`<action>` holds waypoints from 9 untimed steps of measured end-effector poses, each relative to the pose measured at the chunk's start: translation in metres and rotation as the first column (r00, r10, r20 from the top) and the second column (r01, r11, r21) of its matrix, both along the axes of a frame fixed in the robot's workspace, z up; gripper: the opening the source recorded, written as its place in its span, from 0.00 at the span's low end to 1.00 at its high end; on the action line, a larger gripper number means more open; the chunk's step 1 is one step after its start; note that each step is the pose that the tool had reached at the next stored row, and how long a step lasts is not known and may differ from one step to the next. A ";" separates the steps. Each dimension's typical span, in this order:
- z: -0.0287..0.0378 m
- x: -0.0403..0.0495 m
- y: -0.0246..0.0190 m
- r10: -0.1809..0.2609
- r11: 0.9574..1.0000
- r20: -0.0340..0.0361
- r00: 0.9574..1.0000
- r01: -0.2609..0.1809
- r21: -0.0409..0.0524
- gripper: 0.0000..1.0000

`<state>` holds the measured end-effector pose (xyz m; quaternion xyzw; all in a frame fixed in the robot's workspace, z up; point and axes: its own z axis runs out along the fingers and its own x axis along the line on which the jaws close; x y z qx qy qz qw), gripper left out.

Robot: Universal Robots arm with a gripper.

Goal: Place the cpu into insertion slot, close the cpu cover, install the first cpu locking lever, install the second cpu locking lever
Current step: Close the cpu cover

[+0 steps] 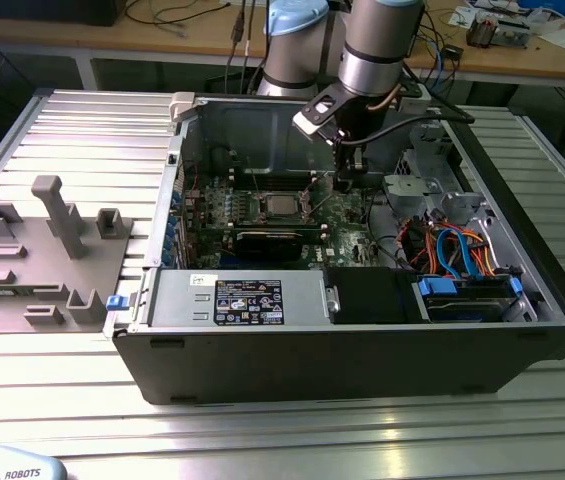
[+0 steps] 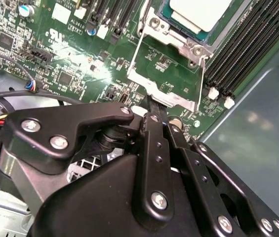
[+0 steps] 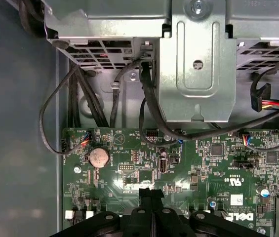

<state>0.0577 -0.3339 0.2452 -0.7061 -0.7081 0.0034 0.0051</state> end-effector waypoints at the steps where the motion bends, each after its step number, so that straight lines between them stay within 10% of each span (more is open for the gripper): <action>1: 0.0000 -0.0012 0.0000 0.000 1.000 0.000 1.000 0.000 0.000 0.11; 9: 0.0000 -0.0109 -0.0001 0.000 1.000 0.000 1.000 0.000 0.001 0.11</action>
